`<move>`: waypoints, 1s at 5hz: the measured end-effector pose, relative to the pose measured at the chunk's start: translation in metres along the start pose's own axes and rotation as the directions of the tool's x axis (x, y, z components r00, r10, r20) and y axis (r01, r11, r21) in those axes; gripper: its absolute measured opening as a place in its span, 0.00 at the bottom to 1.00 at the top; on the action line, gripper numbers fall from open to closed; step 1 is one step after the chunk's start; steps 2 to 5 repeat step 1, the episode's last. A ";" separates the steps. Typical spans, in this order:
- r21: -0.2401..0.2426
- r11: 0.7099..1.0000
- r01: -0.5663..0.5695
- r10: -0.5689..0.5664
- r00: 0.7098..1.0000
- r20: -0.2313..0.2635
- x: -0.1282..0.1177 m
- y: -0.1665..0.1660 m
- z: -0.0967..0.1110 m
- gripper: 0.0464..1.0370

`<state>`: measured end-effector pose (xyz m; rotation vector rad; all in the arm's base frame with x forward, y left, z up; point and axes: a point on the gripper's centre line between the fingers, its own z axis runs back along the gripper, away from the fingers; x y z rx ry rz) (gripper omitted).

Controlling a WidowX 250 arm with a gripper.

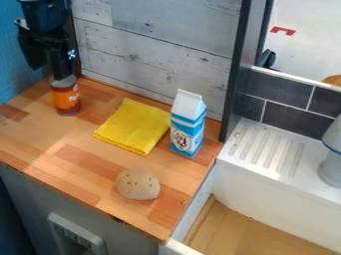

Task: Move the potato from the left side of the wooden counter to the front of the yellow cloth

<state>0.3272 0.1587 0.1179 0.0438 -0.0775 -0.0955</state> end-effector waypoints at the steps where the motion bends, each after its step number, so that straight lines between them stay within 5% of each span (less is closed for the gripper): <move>1: 0.005 1.000 0.007 -0.007 1.000 -0.009 0.004 0.011 -0.001 0.96; 5: 0.005 1.000 0.007 -0.007 1.000 -0.009 0.004 0.011 -0.001 0.96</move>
